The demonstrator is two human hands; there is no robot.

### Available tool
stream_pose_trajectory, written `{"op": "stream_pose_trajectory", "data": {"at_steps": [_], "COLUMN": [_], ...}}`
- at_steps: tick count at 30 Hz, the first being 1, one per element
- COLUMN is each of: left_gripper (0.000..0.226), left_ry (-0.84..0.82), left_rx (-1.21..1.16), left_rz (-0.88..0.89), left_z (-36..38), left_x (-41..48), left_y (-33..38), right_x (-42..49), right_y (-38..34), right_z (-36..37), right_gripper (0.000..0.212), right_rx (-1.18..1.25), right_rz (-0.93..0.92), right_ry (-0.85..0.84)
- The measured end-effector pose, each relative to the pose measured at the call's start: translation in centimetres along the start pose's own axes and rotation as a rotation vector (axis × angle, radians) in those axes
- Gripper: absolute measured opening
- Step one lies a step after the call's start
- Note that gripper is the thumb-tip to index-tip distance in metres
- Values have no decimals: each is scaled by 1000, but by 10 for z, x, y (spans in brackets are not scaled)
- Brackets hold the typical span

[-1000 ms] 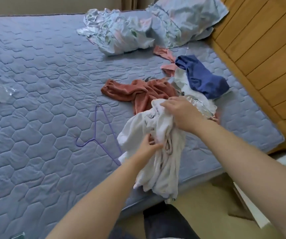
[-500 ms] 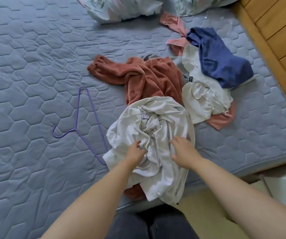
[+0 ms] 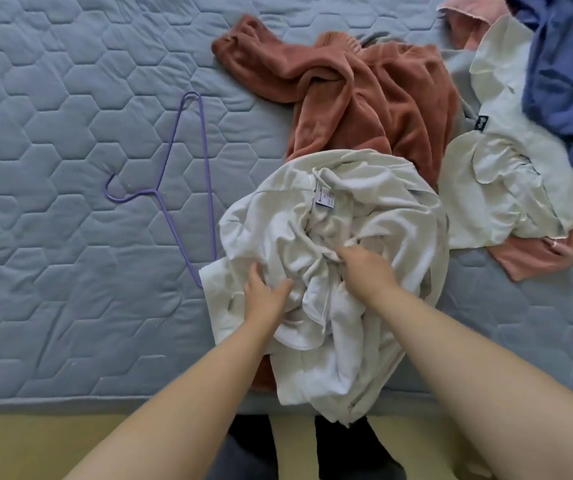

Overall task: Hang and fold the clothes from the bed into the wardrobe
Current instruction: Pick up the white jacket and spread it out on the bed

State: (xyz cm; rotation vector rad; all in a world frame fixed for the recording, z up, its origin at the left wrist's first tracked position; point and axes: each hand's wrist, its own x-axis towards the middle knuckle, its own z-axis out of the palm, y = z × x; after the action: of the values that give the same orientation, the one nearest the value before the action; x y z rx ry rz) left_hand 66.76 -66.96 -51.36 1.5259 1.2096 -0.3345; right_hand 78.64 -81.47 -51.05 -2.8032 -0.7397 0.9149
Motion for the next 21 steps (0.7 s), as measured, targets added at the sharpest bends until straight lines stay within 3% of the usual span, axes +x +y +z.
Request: {"op": "stream_pose_trajectory", "data": {"at_steps": [2, 6, 9, 10, 12, 14, 15, 18, 21], "left_gripper": [93, 99, 98, 96, 86, 78, 75, 59, 22], "left_ry": [59, 164, 349, 413, 445, 334, 274, 202, 155], "left_rx": [-45, 151, 247, 286, 357, 418, 437, 459, 448], "left_rz": [-23, -10, 113, 166, 224, 189, 152, 93, 70], "left_z": [17, 51, 71, 78, 91, 100, 101, 93, 74], "left_x": [-6, -22, -40, -46, -52, -53, -54, -56, -62], "left_y": [1, -1, -6, -8, -10, -14, -17, -26, -31], "right_x": [-26, -74, -74, -71, -58, -40, -28, 11, 28], "right_y": [15, 50, 54, 51, 44, 40, 38, 27, 20], "right_z": [19, 39, 24, 14, -7, -22, -29, -39, -32], "right_gripper": [24, 24, 21, 23, 18, 11, 20, 62, 53], "right_rx": [-200, -291, -347, -348, -298, -153, -51, -99, -421], "right_rz": [-31, 27, -62, -82, -203, -362, -404, -406, -464], "right_ry": [-142, -361, -370, -292, 78, 397, 403, 119, -95]}}
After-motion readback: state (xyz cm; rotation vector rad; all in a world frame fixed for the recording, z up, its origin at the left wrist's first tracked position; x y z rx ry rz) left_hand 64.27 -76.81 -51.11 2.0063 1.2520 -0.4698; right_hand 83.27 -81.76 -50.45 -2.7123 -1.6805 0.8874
